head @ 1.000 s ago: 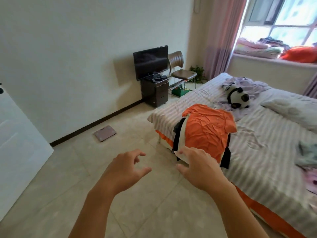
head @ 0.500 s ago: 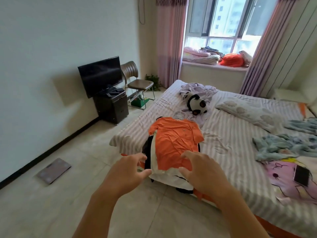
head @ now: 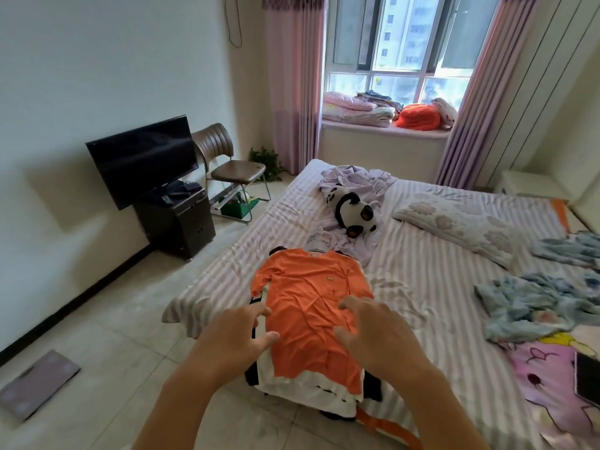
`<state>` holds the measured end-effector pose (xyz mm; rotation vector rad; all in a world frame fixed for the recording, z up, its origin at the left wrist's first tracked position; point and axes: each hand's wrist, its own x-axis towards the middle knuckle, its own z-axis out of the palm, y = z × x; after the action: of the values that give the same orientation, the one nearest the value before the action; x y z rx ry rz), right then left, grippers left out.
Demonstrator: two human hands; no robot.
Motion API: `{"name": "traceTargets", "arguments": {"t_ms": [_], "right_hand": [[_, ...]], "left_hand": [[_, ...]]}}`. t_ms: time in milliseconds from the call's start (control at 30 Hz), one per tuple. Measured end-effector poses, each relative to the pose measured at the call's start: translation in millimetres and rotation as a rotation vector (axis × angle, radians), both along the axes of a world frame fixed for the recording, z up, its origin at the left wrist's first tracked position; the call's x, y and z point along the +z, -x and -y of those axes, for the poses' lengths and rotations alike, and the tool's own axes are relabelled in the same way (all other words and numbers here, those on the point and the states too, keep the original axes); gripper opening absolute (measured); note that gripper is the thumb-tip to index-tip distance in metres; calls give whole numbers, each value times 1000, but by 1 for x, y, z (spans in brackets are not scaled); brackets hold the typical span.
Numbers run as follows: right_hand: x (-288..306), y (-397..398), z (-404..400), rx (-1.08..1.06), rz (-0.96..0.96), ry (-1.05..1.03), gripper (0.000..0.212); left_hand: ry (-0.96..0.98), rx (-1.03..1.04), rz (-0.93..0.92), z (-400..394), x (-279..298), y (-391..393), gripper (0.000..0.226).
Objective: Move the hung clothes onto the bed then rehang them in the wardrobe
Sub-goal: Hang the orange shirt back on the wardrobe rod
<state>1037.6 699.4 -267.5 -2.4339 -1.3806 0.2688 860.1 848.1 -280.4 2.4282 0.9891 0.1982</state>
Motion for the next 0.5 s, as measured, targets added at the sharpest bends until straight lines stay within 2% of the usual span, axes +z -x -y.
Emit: {"name": "traceTargets", "arguments": {"t_ms": [500], "right_hand": [[-18,-171,-146,-11,-9,52,42]], "left_hand": [[61,-9,-23,-153,-26,-172,41]]}}
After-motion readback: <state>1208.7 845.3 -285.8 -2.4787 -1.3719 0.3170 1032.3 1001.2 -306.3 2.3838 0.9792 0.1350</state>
